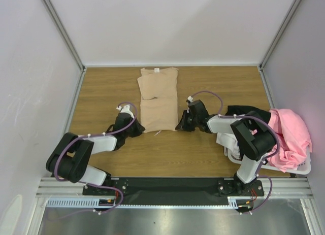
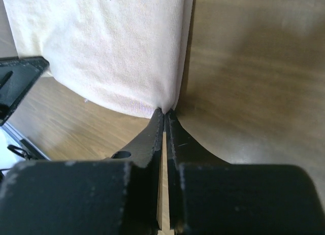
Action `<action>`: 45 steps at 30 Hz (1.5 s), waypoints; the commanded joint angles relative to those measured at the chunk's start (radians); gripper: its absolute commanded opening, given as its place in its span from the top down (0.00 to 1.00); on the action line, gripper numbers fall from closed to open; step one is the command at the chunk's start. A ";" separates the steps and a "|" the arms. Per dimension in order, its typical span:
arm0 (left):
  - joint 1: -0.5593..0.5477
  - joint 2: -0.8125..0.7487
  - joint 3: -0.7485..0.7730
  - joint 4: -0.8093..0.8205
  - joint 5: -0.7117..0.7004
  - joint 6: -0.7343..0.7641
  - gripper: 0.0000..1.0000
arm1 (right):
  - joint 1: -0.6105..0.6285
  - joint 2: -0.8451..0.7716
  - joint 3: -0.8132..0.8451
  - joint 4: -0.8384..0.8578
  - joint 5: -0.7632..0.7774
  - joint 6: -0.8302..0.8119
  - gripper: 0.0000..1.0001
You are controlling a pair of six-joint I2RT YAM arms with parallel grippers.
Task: Fold and stack the t-shirts
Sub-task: Fold the tshirt
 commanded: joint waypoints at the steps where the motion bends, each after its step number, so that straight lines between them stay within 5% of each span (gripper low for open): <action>1: -0.053 -0.075 -0.045 -0.099 -0.044 -0.032 1.00 | 0.023 -0.034 -0.068 -0.049 0.024 -0.002 1.00; 9: -0.104 -0.278 -0.148 -0.267 -0.096 -0.081 1.00 | 0.103 -0.192 -0.209 -0.108 0.091 0.001 1.00; 20: -0.287 -0.721 -0.264 -0.685 -0.225 -0.236 1.00 | 0.290 -0.517 -0.451 -0.164 0.162 0.134 1.00; 28: -0.471 -1.002 -0.288 -0.843 -0.268 -0.343 1.00 | 0.436 -0.723 -0.539 -0.215 0.277 0.251 1.00; 37: -0.518 -0.929 -0.102 -0.880 -0.395 -0.290 1.00 | 0.470 -0.788 -0.397 -0.359 0.380 0.199 1.00; 45: -0.430 -0.635 0.188 -0.822 -0.469 -0.097 1.00 | 0.369 -0.772 -0.167 -0.430 0.467 -0.031 1.00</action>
